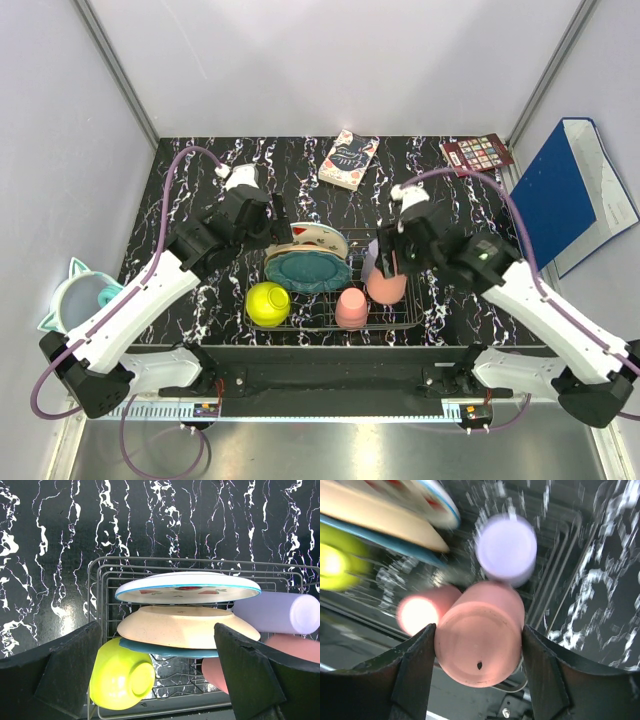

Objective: Unload the mixed dishes from the dish rack
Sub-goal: Pick up the cup from the dish rack, then place the cup at the center of the board.

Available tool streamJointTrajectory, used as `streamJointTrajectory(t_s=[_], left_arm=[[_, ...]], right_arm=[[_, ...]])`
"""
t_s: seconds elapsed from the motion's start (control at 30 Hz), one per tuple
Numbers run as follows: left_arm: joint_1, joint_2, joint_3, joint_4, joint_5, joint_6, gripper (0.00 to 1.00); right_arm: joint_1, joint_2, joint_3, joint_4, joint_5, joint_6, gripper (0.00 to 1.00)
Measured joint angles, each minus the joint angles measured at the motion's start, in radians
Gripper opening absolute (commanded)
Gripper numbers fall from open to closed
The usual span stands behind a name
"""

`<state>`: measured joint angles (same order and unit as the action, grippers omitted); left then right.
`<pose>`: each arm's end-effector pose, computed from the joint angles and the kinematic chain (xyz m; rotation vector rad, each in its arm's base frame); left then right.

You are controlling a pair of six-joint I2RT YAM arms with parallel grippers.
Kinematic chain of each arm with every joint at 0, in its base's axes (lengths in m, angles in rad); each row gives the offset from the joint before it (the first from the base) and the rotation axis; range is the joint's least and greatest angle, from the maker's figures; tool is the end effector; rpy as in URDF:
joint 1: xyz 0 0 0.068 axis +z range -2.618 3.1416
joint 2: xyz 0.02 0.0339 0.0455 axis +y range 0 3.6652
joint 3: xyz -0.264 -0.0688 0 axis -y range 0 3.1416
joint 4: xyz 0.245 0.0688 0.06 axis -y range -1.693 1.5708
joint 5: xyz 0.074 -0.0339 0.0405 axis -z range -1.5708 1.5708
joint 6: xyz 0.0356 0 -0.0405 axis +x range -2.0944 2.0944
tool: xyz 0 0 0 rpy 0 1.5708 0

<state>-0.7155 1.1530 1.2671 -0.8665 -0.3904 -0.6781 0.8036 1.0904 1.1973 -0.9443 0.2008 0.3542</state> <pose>0.1806 -0.1390 0.3692 -0.1517 2.2658 -0.2867 0.1495 0.1449 0.3525 -0.4454 2.3664 0.3027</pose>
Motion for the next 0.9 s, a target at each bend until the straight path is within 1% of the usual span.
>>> streamJointTrajectory(t_s=[0.03, 0.07, 0.23, 0.3, 0.37, 0.43, 0.47, 0.5, 0.53, 0.57, 0.7, 0.8, 0.9], left_arm=[[0.0, 0.0, 0.001, 0.0, 0.0, 0.002, 0.99], [0.0, 0.0, 0.004, 0.0, 0.0, 0.005, 0.99], [0.0, 0.001, 0.058, -0.005, -0.01, 0.019, 0.99], [0.0, 0.001, 0.096, -0.006, -0.016, 0.019, 0.99], [0.0, -0.006, 0.135, 0.008, -0.02, 0.019, 0.99], [0.008, -0.033, 0.147, 0.05, -0.011, 0.018, 0.99], [0.02, -0.061, 0.146, 0.084, 0.019, 0.017, 0.99], [0.029, -0.083, 0.143, 0.112, 0.036, 0.015, 0.99], [0.039, -0.119, 0.126, 0.173, 0.078, 0.008, 0.99], [0.069, -0.147, 0.111, 0.213, 0.109, 0.001, 0.99], [0.171, -0.264, 0.014, 0.434, 0.305, -0.057, 0.99], [0.225, -0.268, -0.008, 0.549, 0.439, -0.099, 0.99], [0.248, -0.228, -0.014, 0.636, 0.566, -0.133, 0.99]], right_arm=[[0.001, 0.001, 0.044, -0.01, 0.0, -0.009, 0.05], [0.001, 0.003, 0.101, -0.028, 0.001, -0.023, 0.0], [0.002, 0.031, 0.43, -0.082, 0.068, -0.087, 0.0], [0.002, 0.034, 0.506, -0.069, 0.108, -0.1, 0.0], [-0.004, 0.035, 0.532, -0.05, 0.137, -0.1, 0.0], [-0.049, 0.021, 0.499, -0.006, 0.107, -0.08, 0.0], [-0.102, 0.016, 0.467, 0.02, 0.063, -0.055, 0.0], [-0.13, 0.014, 0.449, 0.035, 0.044, -0.041, 0.0], [-0.181, 0.011, 0.412, 0.071, 0.008, -0.015, 0.0], [-0.224, 0.01, 0.378, 0.106, -0.037, 0.011, 0.0], [-0.316, 0.016, 0.202, 0.336, -0.265, 0.145, 0.0], [-0.373, 0.05, 0.14, 0.549, -0.455, 0.28, 0.0], [-0.401, 0.103, 0.108, 0.8, -0.594, 0.416, 0.0]])
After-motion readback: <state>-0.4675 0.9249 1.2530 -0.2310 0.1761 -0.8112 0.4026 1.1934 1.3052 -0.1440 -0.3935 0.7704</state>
